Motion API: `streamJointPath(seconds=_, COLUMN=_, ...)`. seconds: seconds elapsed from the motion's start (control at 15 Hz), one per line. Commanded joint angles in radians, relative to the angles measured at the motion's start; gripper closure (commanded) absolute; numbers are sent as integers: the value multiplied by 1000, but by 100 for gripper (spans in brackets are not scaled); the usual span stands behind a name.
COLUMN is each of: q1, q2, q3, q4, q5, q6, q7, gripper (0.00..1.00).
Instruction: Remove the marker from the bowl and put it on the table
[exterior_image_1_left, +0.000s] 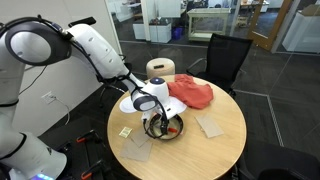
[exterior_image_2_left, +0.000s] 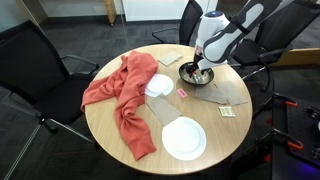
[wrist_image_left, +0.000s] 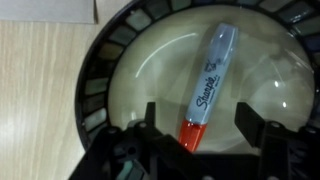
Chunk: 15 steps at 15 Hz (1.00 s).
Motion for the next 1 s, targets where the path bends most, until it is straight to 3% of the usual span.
streamJointPath(seconds=0.0, q1=21, q2=24, q3=-21, q4=44, q5=20, q6=-44, q7=29, gripper=49)
streamJointPath(seconds=0.4, q1=19, q2=28, q3=-23, q4=54, q5=21, q6=-55, q7=32, gripper=95)
streamJointPath(seconds=0.93, q1=60, q2=-58, q3=-57, q4=-6, q5=5, q6=-19, q7=45, gripper=94)
